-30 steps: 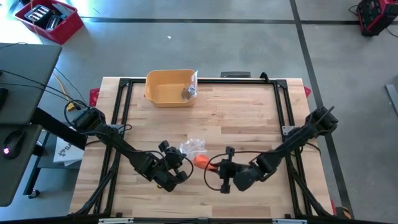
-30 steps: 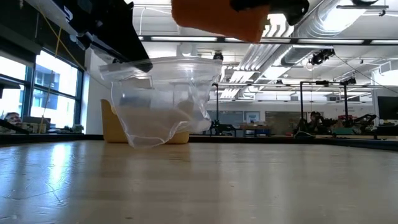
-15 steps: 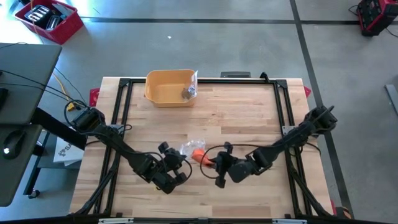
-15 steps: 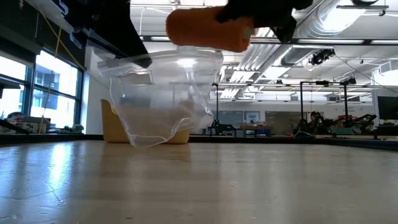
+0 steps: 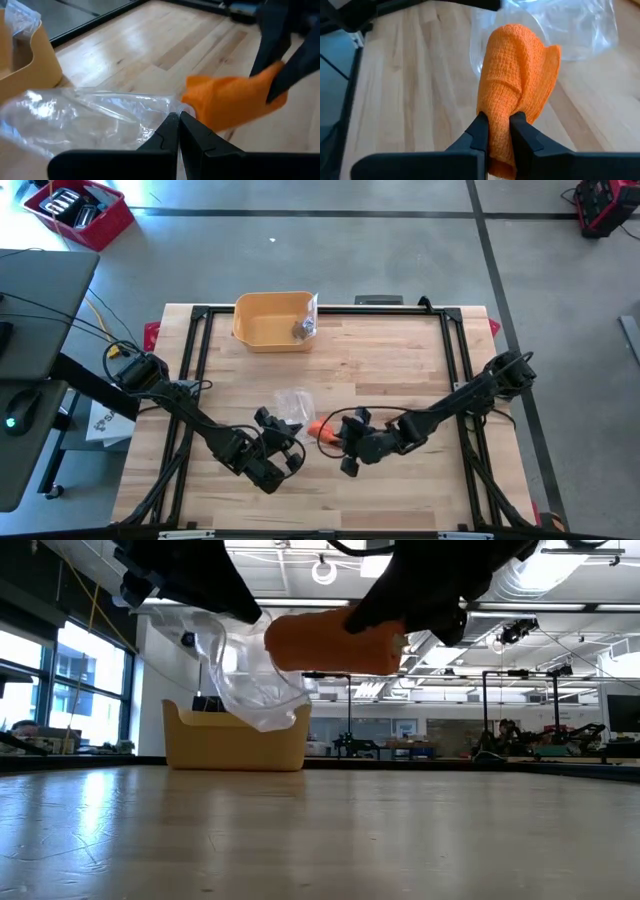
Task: Roll bandage
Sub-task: Put the orange bandage into the transparent zip bag
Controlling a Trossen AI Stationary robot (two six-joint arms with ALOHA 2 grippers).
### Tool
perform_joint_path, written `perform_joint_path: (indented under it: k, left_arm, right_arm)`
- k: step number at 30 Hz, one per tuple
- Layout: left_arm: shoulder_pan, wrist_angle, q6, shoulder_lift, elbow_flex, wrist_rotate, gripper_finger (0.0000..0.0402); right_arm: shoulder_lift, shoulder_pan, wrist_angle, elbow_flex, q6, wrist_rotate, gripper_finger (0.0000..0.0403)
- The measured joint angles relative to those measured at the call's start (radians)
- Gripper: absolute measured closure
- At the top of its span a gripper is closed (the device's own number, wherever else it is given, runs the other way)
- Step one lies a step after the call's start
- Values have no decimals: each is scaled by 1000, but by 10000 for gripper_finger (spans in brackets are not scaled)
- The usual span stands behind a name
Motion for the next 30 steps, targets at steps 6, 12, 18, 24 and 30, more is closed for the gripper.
perform_joint_path:
  k: [6, 12, 18, 24, 30]
  left_arm:
    - [1, 13, 29, 0, 0, -1, 401]
    - [1, 13, 37, 0, 0, -3, 401]
    - [4, 16, 37, 0, 0, -5, 401]
    - [3, 35, 56, 0, 0, -15, 401]
    - [3, 34, 55, 0, 0, -11, 401]
  right_arm:
    - [-19, 39, -151, 55, 101, 19, 373]
    - [-18, 107, -373, 213, 124, 26, 373]
    - [3, 110, -243, 220, 16, 16, 373]
    - [52, 73, -204, 214, 1, 93, 375]
    - [47, 87, -137, 246, -61, 149, 375]
